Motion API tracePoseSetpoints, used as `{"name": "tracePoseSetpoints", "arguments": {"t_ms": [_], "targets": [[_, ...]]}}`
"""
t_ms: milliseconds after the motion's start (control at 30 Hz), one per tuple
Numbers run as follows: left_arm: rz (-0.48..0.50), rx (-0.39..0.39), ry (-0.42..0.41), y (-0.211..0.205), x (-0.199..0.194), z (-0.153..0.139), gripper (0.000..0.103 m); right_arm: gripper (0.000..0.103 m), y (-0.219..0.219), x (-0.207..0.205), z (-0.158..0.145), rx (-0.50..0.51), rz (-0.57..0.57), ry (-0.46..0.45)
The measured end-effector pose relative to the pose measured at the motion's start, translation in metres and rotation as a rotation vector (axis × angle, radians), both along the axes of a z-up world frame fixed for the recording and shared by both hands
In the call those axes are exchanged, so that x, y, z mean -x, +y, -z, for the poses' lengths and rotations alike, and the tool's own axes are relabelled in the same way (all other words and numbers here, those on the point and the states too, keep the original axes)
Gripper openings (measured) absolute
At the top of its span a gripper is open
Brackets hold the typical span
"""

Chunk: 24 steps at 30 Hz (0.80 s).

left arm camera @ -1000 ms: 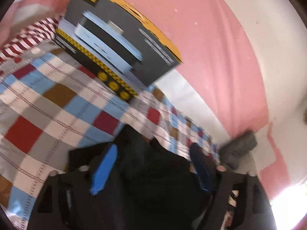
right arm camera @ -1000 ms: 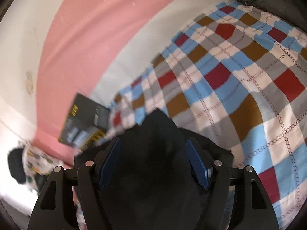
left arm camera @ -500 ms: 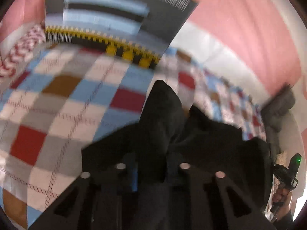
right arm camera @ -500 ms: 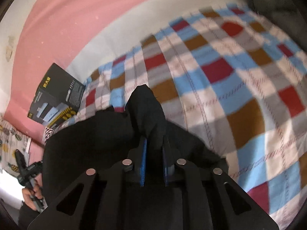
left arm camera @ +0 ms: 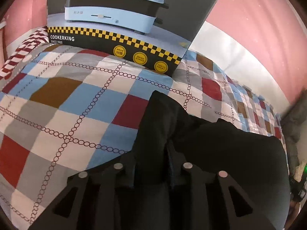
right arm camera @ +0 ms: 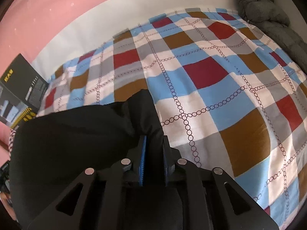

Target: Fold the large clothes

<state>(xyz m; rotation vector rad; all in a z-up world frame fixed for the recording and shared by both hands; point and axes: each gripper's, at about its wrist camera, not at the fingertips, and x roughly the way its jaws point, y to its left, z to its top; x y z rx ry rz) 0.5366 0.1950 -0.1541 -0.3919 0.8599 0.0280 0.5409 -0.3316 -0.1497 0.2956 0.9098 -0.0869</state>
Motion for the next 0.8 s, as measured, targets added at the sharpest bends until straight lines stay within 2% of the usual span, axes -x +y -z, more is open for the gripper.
{"name": "tracePoseSetpoints", "arguments": {"t_ms": [100, 133, 267, 333, 367, 433, 467, 533, 633, 700, 800], "targets": [[-0.012, 0.011, 0.018, 0.006, -0.001, -0.002, 0.036, 0.02, -0.002, 0.001, -0.001, 0.0, 0.008, 0.007], [-0.015, 0.007, 0.02, 0.005, 0.002, -0.007, 0.036, 0.025, -0.002, 0.002, -0.003, 0.001, 0.009, 0.008], [-0.033, 0.037, 0.004, 0.015, 0.026, -0.036, 0.035, 0.027, -0.004, 0.027, -0.033, 0.014, 0.009, -0.036], [-0.054, 0.066, -0.042, 0.025, 0.049, -0.054, 0.034, 0.028, -0.001, 0.054, -0.056, 0.011, -0.023, -0.101], [-0.052, 0.069, -0.058, 0.027, 0.061, -0.061, 0.033, 0.033, 0.002, 0.069, -0.065, 0.006, -0.04, -0.128], [-0.015, 0.079, -0.096, 0.024, 0.089, -0.073, 0.033, 0.04, 0.009, 0.096, -0.076, -0.007, -0.074, -0.162], [0.008, 0.071, -0.114, 0.021, 0.105, -0.076, 0.033, 0.041, 0.015, 0.111, -0.078, -0.009, -0.095, -0.173], [0.039, 0.05, -0.129, 0.013, 0.133, -0.073, 0.033, 0.041, 0.025, 0.146, -0.074, 0.0, -0.127, -0.179], [0.07, 0.012, -0.075, 0.003, 0.165, -0.046, 0.033, 0.041, 0.034, 0.176, -0.049, 0.008, -0.153, -0.124], [0.088, 0.014, -0.019, 0.0, 0.173, -0.021, 0.033, 0.041, 0.033, 0.182, -0.026, 0.006, -0.154, -0.065], [0.109, -0.028, -0.051, -0.004, 0.178, -0.017, 0.033, 0.041, 0.028, 0.184, -0.017, 0.065, -0.13, -0.067]]}}
